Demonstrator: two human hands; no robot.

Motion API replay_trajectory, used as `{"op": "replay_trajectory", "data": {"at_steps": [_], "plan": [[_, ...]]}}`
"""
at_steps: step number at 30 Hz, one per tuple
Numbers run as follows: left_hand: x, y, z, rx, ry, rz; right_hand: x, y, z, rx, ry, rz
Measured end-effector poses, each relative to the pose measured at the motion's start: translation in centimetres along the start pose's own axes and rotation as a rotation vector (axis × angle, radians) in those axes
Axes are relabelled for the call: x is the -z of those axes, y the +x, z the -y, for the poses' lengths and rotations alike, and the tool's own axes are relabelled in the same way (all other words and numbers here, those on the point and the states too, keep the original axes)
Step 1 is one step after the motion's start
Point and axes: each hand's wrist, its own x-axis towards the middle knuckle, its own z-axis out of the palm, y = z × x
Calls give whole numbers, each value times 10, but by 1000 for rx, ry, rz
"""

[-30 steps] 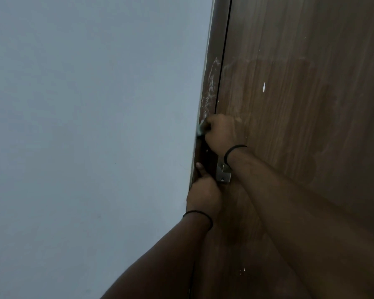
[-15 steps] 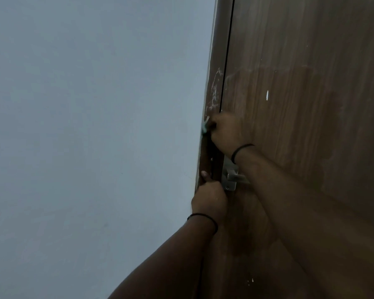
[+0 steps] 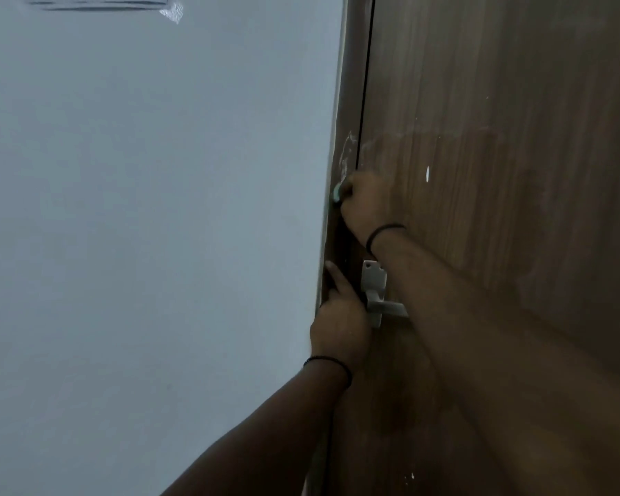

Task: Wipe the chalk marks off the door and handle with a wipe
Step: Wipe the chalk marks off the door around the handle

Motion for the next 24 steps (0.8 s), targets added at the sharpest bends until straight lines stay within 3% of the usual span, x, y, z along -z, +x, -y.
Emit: {"op": "replay_trajectory", "data": {"at_steps": [2, 5, 11, 15, 17, 21, 24], "plan": [[6, 17, -9, -20, -39, -33, 10, 28, 6, -23, 5, -92], [9, 35, -17, -2, -62, -20, 9, 25, 8, 14, -23, -90], [16, 35, -19, -14, -25, 26, -4, -6, -6, 67, -11, 134], [17, 38, -21, 0, 27, 61, 15, 33, 11, 62, 119, -106], [16, 39, -19, 14, 52, 66, 21, 47, 17, 128, 59, -195], [13, 39, -19, 21, 42, 40, 13, 26, 12, 227, -135, -158], [19, 38, -21, 20, -2, 59, 3, -5, 0, 268, -183, 25]]}}
